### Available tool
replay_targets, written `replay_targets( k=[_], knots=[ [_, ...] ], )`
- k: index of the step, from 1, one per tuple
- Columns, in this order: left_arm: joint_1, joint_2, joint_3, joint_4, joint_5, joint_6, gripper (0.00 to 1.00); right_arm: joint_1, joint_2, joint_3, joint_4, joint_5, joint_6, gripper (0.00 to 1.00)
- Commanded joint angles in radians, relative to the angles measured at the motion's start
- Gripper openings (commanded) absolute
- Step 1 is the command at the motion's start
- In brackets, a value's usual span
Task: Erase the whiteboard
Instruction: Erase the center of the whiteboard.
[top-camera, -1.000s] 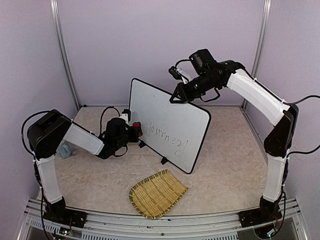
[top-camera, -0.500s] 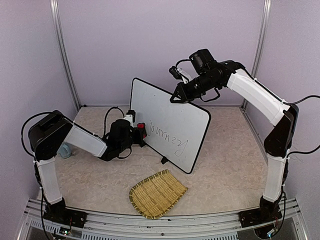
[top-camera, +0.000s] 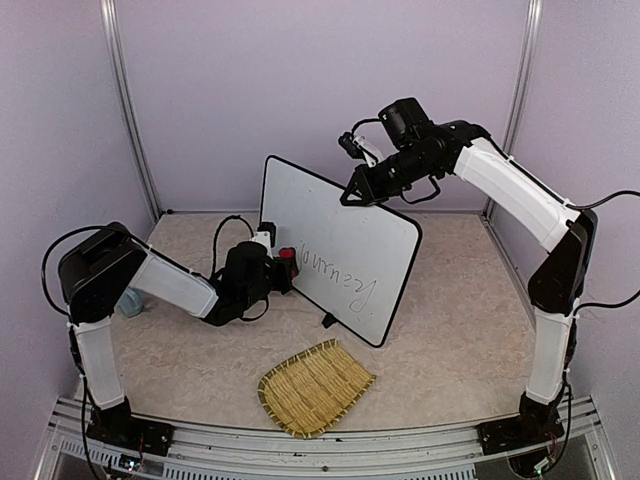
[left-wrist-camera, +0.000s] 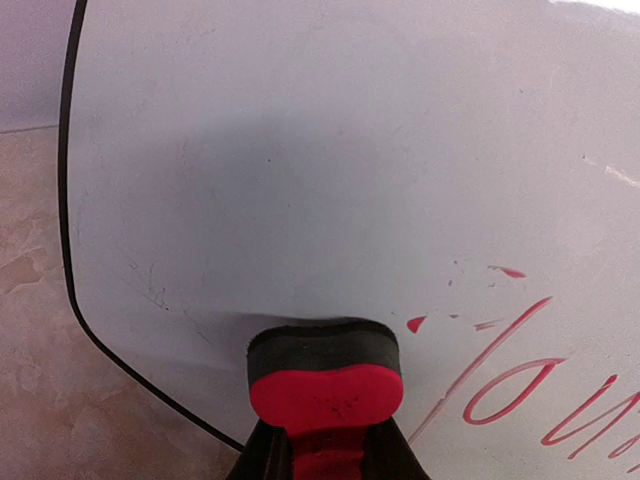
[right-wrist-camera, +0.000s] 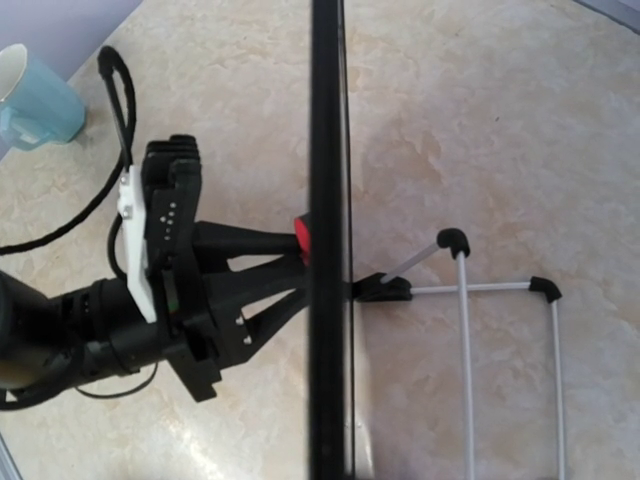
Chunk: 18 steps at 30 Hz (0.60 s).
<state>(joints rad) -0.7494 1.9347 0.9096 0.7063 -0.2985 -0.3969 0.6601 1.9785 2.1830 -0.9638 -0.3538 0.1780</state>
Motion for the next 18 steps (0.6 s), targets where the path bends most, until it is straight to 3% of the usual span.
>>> replay_targets(
  k=[1, 10, 18],
  knots=[
    [-0.051, -0.001, 0.069, 0.071, 0.124, -0.008, 0.18, 0.053, 0.028, -0.008, 0.006, -0.252, 0.008, 0.0],
    [0.031, -0.042, 0.038, -0.002, 0.013, 0.0, 0.18, 0.053, 0.026, -0.011, 0.002, -0.24, 0.006, 0.0],
    [0.109, -0.036, 0.059, -0.05, 0.021, 0.061, 0.18, 0.053, 0.029, -0.009, 0.003, -0.237, 0.004, 0.0]
  ],
)
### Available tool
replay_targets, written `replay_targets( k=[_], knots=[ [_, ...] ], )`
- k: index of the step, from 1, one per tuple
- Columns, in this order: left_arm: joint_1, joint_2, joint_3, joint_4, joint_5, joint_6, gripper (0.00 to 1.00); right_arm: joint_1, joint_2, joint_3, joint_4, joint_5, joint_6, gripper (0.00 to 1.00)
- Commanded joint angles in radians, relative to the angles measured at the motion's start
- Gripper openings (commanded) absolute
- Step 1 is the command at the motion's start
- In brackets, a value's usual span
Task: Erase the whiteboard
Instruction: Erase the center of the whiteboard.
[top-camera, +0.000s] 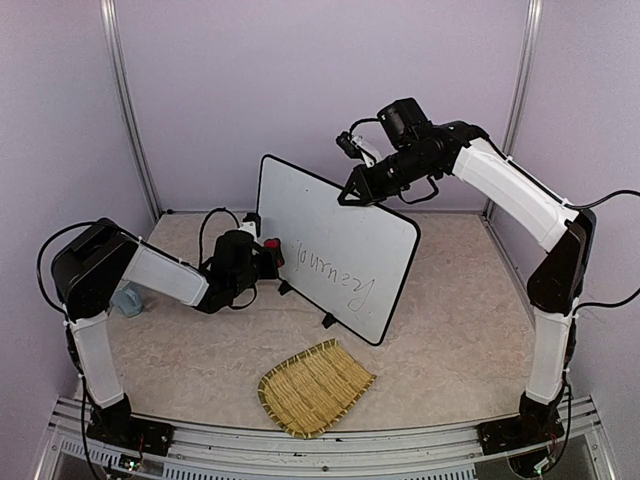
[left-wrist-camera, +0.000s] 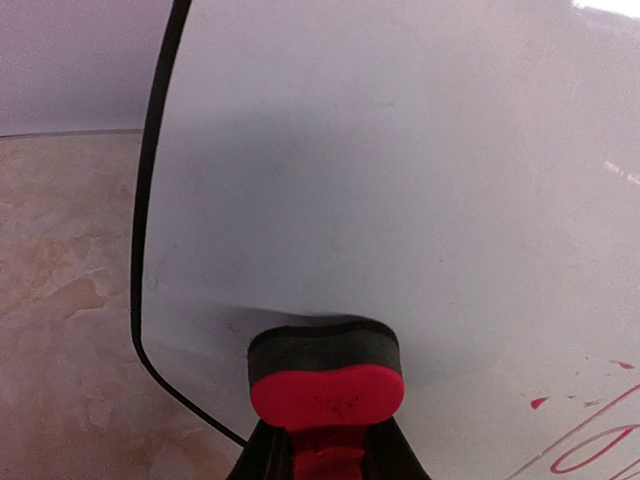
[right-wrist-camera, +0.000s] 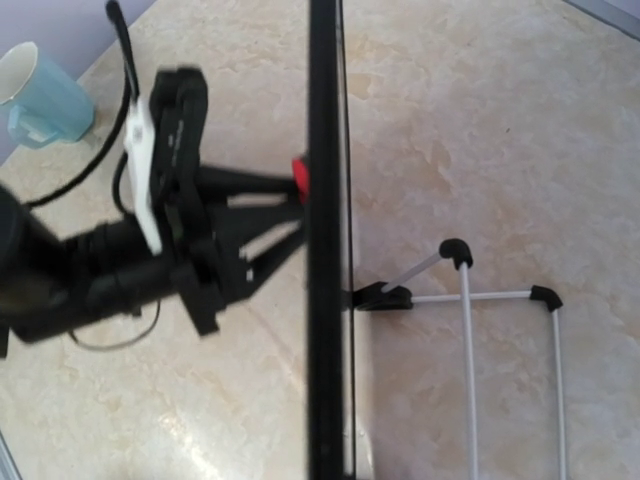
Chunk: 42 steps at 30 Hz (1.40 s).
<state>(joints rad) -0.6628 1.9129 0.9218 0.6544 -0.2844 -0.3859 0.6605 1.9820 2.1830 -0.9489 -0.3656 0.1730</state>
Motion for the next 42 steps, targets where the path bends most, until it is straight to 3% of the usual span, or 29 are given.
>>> replay_targets(
  k=[1, 12, 21, 27, 36, 42],
  knots=[
    [0.022, -0.008, 0.053, -0.003, 0.004, 0.056, 0.18, 0.053, 0.026, -0.009, -0.013, -0.225, 0.009, 0.0],
    [-0.096, 0.008, 0.088, 0.057, 0.035, 0.103, 0.18, 0.053, 0.034, -0.009, -0.012, -0.228, 0.009, 0.0],
    [-0.17, 0.023, 0.153, 0.013, 0.023, 0.143, 0.18, 0.054, 0.029, -0.01, -0.012, -0.225, 0.01, 0.0],
    [-0.145, 0.007, 0.151, -0.035, -0.044, 0.136, 0.18, 0.056, 0.027, -0.015, -0.014, -0.222, 0.009, 0.0],
    [0.008, -0.051, 0.142, -0.11, -0.019, 0.104, 0.18, 0.057, 0.024, -0.021, -0.017, -0.213, 0.007, 0.0],
    [-0.004, -0.038, 0.165, -0.108, 0.025, 0.139, 0.18, 0.057, 0.024, -0.021, -0.017, -0.213, 0.005, 0.0]
  ],
)
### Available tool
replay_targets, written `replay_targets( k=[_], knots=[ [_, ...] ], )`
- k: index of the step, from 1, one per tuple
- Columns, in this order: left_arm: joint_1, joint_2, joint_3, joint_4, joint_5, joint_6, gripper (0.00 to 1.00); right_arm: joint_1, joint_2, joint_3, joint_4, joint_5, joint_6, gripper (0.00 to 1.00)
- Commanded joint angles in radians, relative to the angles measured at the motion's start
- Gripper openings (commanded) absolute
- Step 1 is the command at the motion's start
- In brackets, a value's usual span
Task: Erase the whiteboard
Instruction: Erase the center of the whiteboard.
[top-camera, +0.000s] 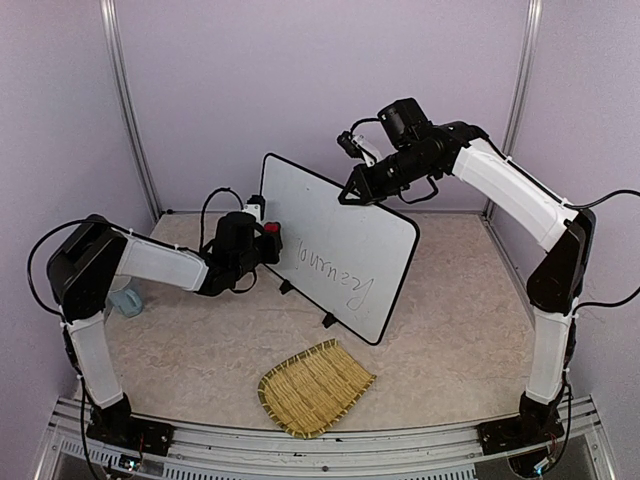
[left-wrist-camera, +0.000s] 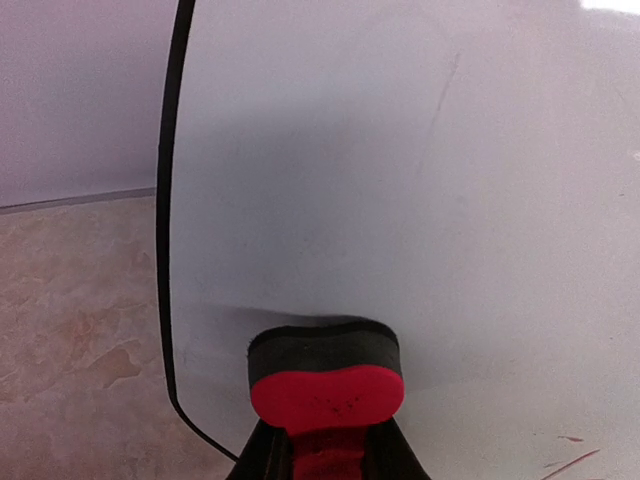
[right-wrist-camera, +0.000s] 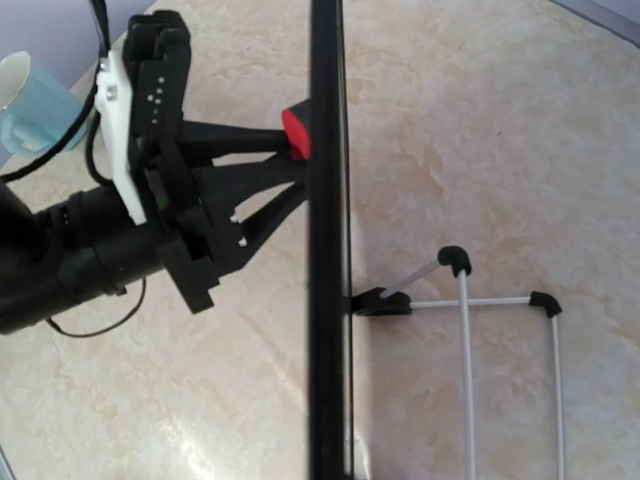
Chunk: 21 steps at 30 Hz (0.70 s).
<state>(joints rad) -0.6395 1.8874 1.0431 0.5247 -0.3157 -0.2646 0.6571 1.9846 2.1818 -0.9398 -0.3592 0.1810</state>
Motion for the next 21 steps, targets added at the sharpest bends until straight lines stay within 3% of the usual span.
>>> replay_targets(
  k=[1, 13, 21],
  knots=[
    [-0.046, -0.008, 0.046, 0.026, 0.058, 0.026, 0.18, 0.061, 0.023, -0.019, -0.026, -0.219, -0.003, 0.0],
    [-0.213, 0.055, 0.085, 0.056, 0.017, 0.108, 0.18, 0.061, 0.025, -0.014, -0.027, -0.218, -0.004, 0.0],
    [-0.2, 0.062, 0.097, 0.018, -0.01, 0.102, 0.18, 0.061, 0.024, -0.015, -0.026, -0.216, -0.003, 0.0]
  ],
)
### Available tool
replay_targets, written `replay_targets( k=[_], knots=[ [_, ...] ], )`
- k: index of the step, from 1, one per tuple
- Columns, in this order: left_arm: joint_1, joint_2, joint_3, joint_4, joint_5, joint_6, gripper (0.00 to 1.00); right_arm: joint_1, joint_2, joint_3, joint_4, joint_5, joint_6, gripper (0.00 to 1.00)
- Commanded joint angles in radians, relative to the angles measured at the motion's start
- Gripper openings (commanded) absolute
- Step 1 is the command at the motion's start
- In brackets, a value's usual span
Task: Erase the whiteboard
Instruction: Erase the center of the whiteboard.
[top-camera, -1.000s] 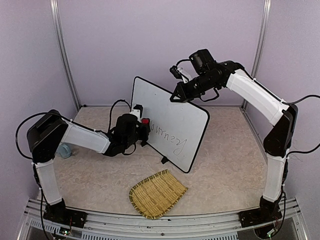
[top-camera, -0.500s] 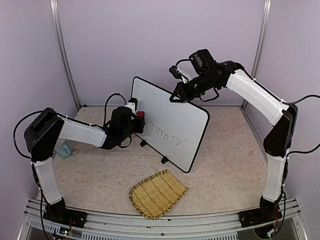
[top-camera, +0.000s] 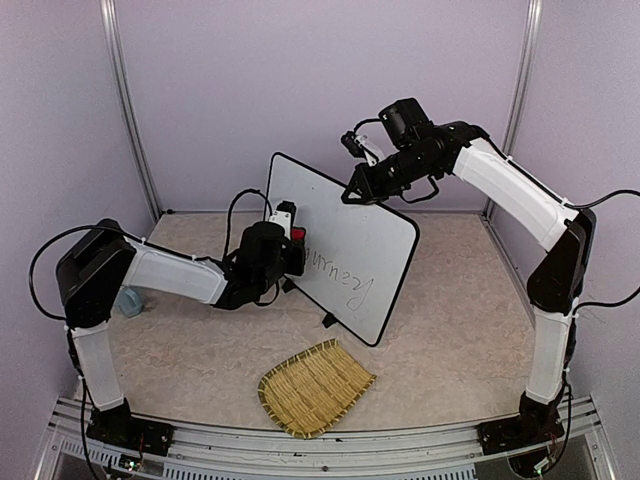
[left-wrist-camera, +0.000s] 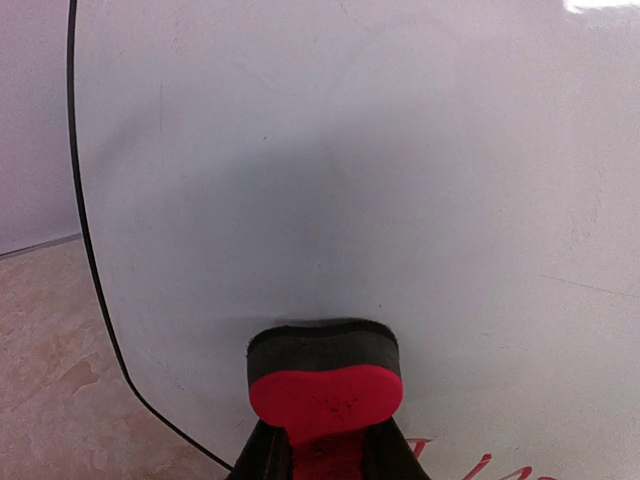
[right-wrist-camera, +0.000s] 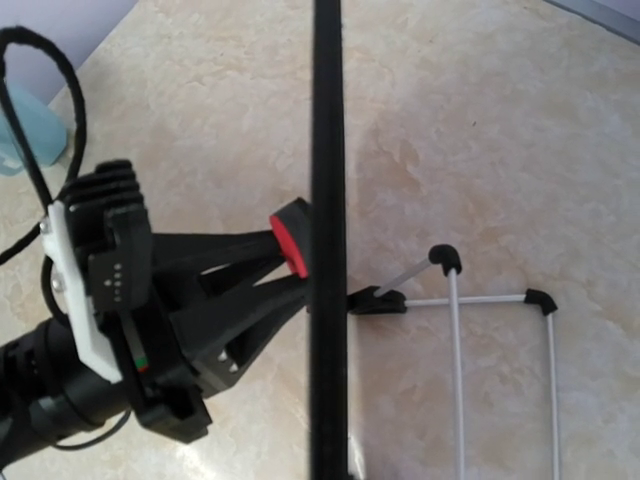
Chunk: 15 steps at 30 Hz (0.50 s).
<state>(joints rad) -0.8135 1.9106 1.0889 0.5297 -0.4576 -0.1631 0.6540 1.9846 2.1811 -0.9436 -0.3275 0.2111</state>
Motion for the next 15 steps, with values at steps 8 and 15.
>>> replay_targets(
  k=[8, 15],
  knots=[
    [0.12, -0.014, -0.002, -0.032, 0.176, -0.115, 0.18, 0.063, 0.017, -0.018, -0.024, -0.236, -0.034, 0.0],
    [0.146, 0.015, -0.028, -0.015, 0.211, -0.143, 0.18, 0.064, 0.022, -0.012, -0.024, -0.24, -0.032, 0.0]
  ],
)
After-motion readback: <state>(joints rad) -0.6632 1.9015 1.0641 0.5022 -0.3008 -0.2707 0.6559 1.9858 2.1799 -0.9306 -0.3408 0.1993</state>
